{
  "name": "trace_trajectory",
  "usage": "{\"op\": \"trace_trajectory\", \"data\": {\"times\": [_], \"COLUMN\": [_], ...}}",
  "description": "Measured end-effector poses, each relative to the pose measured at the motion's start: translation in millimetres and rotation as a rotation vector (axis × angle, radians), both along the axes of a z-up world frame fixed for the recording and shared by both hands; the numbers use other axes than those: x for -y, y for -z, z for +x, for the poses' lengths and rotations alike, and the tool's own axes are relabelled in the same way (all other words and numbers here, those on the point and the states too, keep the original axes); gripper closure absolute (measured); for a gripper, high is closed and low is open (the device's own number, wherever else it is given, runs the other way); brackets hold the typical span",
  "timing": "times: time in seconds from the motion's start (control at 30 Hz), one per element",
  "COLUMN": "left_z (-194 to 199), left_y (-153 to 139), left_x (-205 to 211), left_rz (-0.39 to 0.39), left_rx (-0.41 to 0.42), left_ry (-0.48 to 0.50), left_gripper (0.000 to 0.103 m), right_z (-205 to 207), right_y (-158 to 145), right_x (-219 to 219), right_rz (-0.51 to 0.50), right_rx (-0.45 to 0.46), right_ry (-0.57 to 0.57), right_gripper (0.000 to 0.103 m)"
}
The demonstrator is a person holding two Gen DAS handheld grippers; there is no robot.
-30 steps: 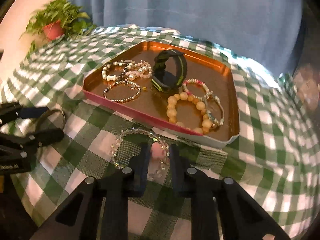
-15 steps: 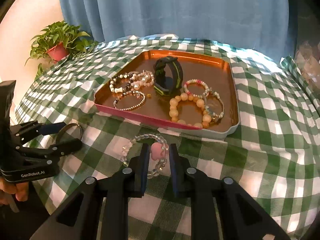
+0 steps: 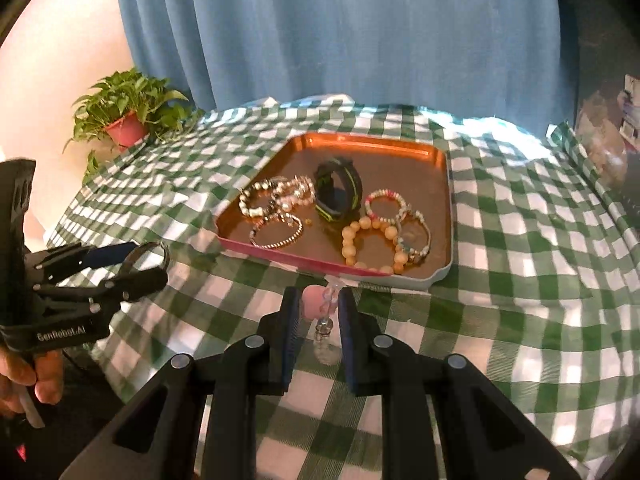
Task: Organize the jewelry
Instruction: 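Lift the wire bangle with the left gripper while the right lifts the crystal bracelet, then carry both held bracelets over the orange tray and lower them with both grippers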
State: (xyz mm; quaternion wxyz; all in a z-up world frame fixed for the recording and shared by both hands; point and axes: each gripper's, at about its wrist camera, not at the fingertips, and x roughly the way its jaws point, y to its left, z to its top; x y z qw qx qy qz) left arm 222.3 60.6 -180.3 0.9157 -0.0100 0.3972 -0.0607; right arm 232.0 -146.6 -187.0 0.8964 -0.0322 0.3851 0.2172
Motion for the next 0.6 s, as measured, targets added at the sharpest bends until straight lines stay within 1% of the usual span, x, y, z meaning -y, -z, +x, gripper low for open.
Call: {"op": "trace_trajectory", "data": {"times": [0.17,0.4,0.6], "left_z": [-12,-26,-25], "left_y": [-35,-76,-106], "left_x": [6,17,21], "left_rz": [-0.006,-0.002,0.006], "left_rx": [0.057,0.13,0.186], "left_ry": [0.006,0.025,0.041], "left_gripper": [0.041,0.041,0.041], "right_z": [-13,-30,-32], "right_y": [-26,-66,-106], "right_x": [3,4,4], "right_rz": [-0.001,-0.001,0.002], "right_rx": [0.03,0.087,0.15], "right_ry": [-0.005,-0.018,-0.027], "right_gripper": [0.086,0.086,0.086]}}
